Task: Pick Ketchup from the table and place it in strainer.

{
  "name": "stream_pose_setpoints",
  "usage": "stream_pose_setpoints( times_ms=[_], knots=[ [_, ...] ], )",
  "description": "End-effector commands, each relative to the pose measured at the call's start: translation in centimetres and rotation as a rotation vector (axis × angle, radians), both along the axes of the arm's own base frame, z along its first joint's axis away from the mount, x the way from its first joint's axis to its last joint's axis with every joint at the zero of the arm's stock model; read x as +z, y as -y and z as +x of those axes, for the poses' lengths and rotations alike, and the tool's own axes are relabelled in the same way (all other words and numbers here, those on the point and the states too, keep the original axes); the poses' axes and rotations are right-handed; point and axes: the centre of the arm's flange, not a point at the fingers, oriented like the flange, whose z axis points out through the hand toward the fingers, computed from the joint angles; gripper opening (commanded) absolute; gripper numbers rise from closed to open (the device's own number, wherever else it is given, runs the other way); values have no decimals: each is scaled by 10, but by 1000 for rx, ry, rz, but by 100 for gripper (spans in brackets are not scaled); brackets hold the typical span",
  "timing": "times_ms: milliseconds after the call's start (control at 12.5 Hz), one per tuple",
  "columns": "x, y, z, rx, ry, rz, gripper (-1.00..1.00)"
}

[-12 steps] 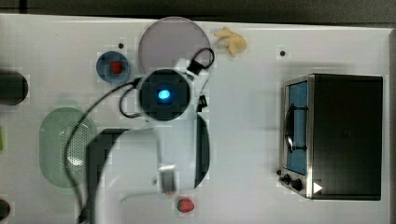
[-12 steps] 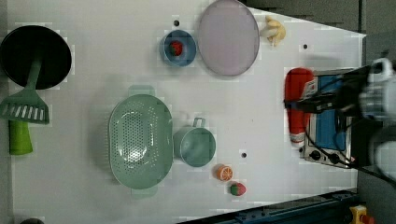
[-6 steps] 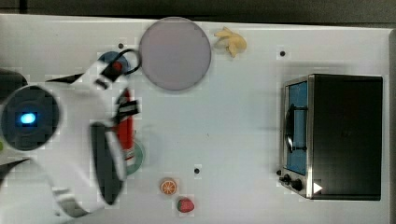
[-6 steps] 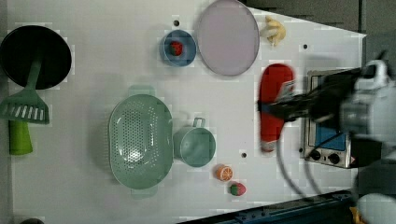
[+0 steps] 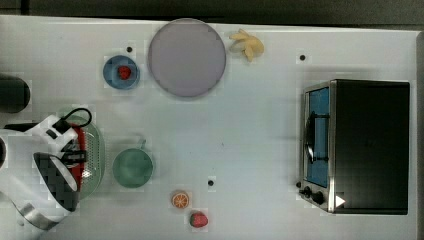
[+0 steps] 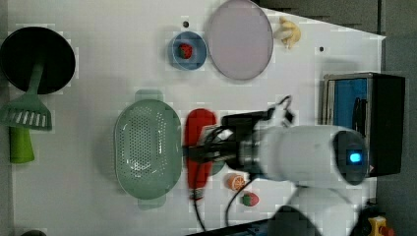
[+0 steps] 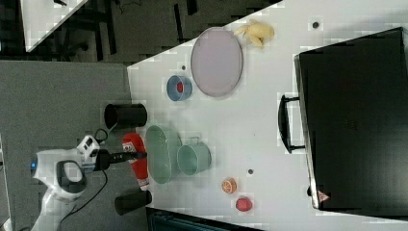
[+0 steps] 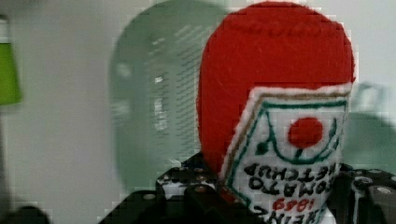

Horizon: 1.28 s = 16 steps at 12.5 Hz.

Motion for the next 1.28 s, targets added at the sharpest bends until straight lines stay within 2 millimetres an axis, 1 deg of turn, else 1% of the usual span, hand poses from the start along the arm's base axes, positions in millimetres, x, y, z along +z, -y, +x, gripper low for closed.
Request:
stream_pose_setpoints(
  times_ms=[80,240,400,480,560,640,720,800,880,1040,1200,1280],
  knots=[
    [-12,-15,9,-179,-3,34,21],
    [-39,-25,9,-179,-7,70,21],
    [-66,-27,12,-163,-15,80,21],
    [-80,-25,12,-155,-26,74,30],
    [-92,-23,13,-147,-31,69,51],
    [-97,-22,16,-147,-24,76,72],
    [-88,-23,23,-161,8,106,95],
    [-78,-23,27,-175,25,109,100],
    [-62,-23,32,-229,42,114,100],
    [-20,-13,44,-337,86,94,100],
    [24,14,58,-384,136,42,100],
    [46,33,65,-414,157,9,100]
  ],
)
